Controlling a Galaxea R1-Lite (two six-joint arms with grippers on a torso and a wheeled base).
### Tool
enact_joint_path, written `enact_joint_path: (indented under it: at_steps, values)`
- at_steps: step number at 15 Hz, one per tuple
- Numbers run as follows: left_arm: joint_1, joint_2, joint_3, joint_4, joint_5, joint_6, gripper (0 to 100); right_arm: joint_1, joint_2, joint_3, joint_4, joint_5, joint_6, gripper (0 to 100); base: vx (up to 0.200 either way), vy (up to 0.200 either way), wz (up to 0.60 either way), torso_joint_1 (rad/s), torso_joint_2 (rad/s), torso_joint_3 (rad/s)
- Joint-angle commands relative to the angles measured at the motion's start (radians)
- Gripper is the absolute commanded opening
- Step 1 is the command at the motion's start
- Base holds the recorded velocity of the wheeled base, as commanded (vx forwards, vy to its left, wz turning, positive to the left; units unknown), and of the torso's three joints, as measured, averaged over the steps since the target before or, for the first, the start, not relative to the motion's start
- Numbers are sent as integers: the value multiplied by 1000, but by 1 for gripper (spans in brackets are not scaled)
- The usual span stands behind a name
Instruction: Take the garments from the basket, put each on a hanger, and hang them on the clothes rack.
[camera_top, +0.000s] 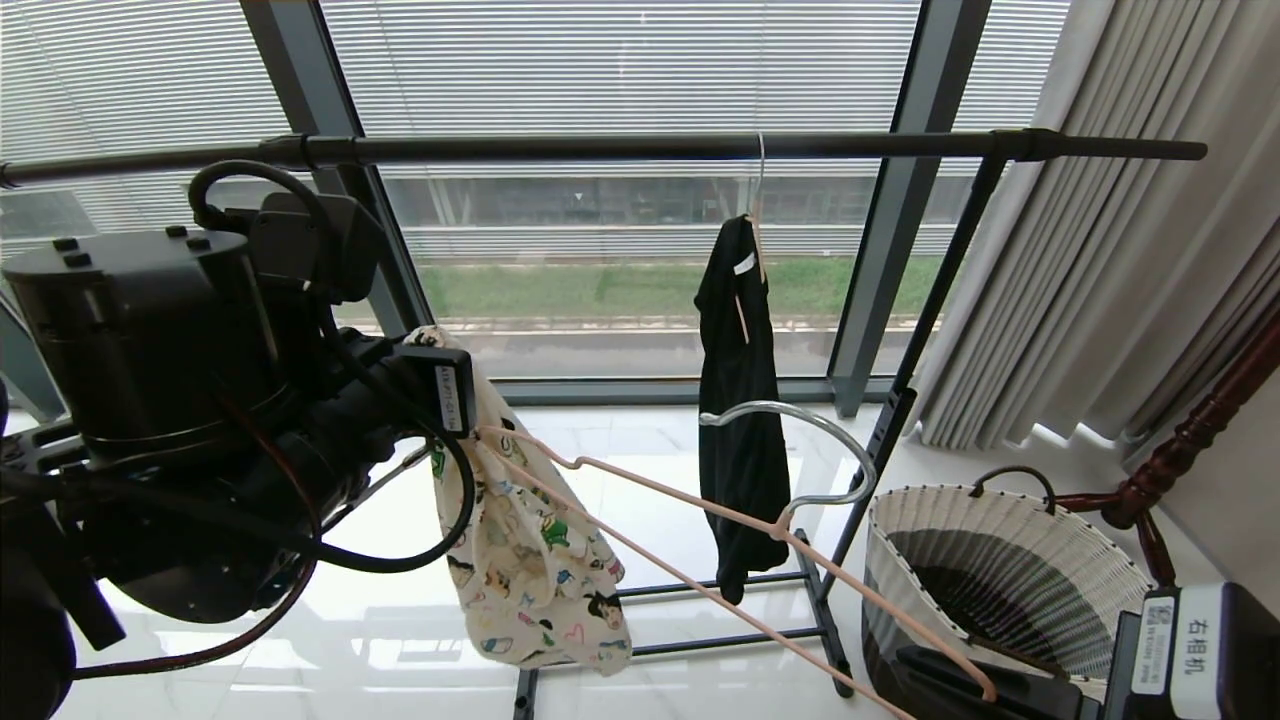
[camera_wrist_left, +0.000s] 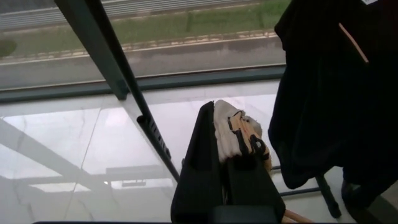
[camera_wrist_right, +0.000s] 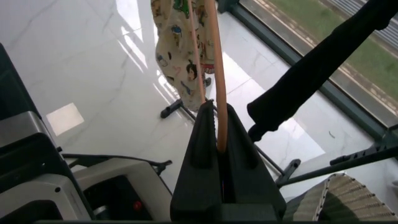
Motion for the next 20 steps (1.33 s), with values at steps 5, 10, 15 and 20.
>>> enact_joint_path:
  at_steps: [5,10,15,20]
  values:
    - [10,18,-25,0,0,2,0,1,-18,-4,2,0,-1,0,0,0,0,0,0,0]
    - [7,22,-32,0,0,3,0,2,-9,-7,2,1,-1,0,0,0,0,0,0,0]
    - [-39,18,-34,0,0,3,0,-18,87,-48,-28,-2,131,0,0,0,0,0,0,0]
    - [-74,19,-37,0,15,2,0,-59,203,-110,-119,-2,136,0,0,0,0,0,0,0]
